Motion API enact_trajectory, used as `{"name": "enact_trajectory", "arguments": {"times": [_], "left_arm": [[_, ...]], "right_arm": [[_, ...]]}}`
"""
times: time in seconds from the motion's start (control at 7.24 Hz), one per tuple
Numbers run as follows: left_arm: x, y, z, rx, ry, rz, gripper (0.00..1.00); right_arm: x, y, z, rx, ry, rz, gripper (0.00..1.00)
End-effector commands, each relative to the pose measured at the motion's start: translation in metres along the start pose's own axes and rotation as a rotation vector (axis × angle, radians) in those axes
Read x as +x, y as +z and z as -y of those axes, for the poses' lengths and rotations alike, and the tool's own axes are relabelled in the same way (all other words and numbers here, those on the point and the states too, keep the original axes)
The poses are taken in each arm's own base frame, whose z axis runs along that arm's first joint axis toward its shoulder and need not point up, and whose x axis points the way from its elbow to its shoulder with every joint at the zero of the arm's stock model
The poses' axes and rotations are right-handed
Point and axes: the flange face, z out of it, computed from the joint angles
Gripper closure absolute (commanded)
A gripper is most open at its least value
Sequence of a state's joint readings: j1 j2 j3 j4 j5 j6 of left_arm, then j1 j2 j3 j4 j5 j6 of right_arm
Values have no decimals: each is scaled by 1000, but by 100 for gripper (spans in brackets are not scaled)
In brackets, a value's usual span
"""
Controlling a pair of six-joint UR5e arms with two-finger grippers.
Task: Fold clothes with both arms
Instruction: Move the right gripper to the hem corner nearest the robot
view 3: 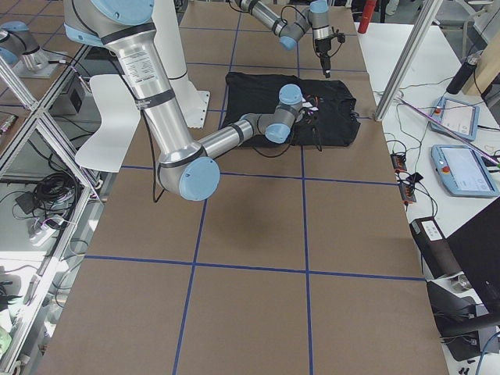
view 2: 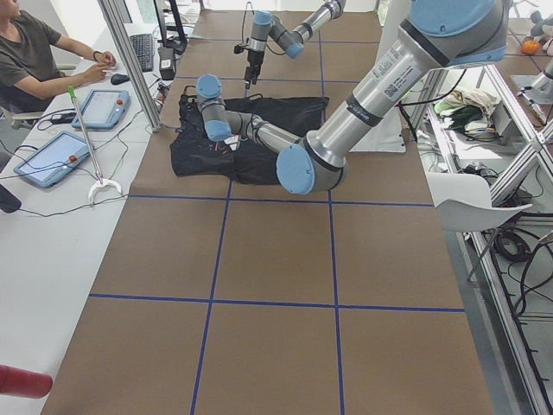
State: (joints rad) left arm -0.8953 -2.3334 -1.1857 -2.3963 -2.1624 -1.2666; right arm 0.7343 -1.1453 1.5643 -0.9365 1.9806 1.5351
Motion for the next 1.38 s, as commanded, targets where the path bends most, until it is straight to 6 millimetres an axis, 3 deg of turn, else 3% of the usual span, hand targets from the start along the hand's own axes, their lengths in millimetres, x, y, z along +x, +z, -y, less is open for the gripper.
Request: {"name": "enact_trajectory", "arguments": {"times": [0.0, 0.14, 0.28, 0.55, 0.83, 1.24], "left_arm": [[-34, -44, -45, -18, 2, -46, 0], [-40, -53, -52, -11, 8, -49, 0], [-40, -53, -52, -9, 6, -50, 0], [-39, -52, -52, -8, 5, -48, 0], [-39, -51, -52, -11, 5, -47, 0], [-40, -51, -52, -12, 4, -46, 0]], "right_arm": [[30, -9, -103, 29, 111, -18, 0], [43, -30, -157, 69, 117, -73, 1], [46, -38, -201, 97, 224, -87, 1], [91, -43, -272, 128, 235, -120, 5], [98, -37, -310, 137, 238, -113, 8], [106, -32, -329, 128, 205, -170, 12]]}}
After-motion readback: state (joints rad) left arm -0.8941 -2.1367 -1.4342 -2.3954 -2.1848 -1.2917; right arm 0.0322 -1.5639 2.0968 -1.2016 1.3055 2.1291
